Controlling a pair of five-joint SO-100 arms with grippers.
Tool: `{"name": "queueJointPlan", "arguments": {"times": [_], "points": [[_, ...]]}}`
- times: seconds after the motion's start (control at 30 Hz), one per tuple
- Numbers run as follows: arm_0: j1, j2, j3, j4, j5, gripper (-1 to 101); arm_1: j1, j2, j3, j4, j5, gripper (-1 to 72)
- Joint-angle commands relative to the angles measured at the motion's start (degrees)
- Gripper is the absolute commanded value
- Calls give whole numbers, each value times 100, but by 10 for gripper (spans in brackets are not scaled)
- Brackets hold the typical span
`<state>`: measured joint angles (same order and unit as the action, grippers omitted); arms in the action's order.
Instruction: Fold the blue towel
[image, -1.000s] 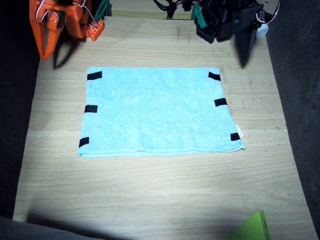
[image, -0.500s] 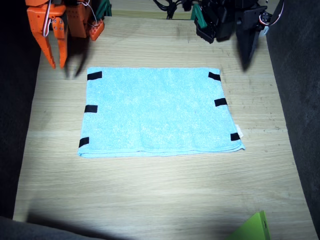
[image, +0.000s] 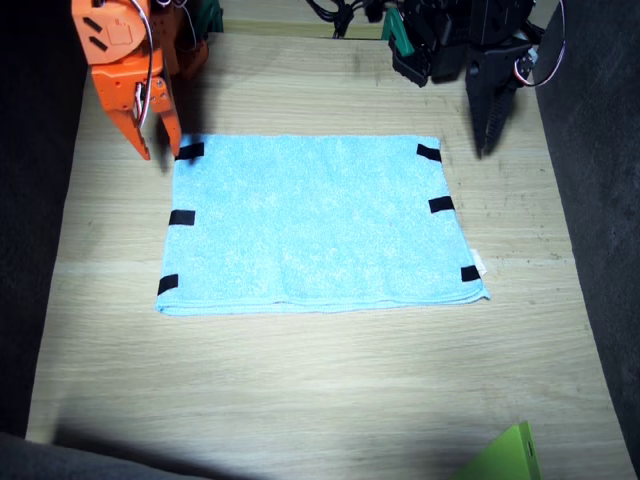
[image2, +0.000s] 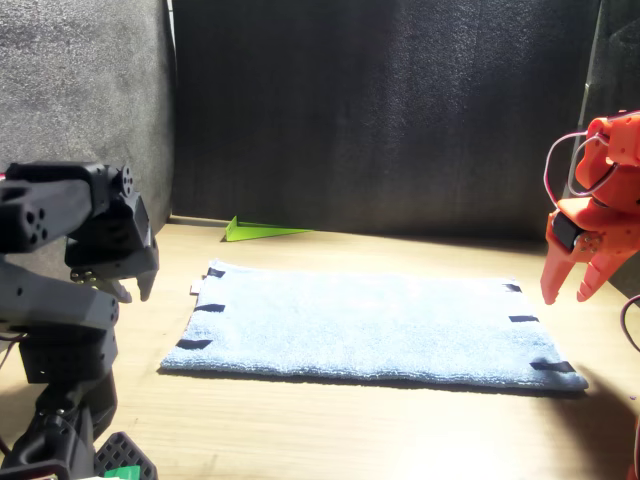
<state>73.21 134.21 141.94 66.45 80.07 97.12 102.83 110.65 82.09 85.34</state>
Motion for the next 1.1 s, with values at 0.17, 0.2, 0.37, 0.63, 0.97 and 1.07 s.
{"name": "queueJointPlan", "arguments": {"times": [0.17, 0.2, 0.37, 0.63, 0.97, 1.07], "points": [[70, 185, 44, 62, 0, 107, 105, 264, 993, -984, 176, 266], [70, 167, 35, 62, 0, 108, 123, 272, 1099, -1063, 185, 267], [79, 18, -35, 35, -35, 112, 211, 343, 1485, -1371, 193, 271], [79, -97, -79, 18, -35, 114, 369, 299, 1652, -1547, 255, 275], [88, -62, -18, 0, -9, 116, 299, 571, 1846, -1635, 290, 272], [88, -53, -9, -9, -9, 117, 229, 1160, 2153, -1749, 343, 267]]}}
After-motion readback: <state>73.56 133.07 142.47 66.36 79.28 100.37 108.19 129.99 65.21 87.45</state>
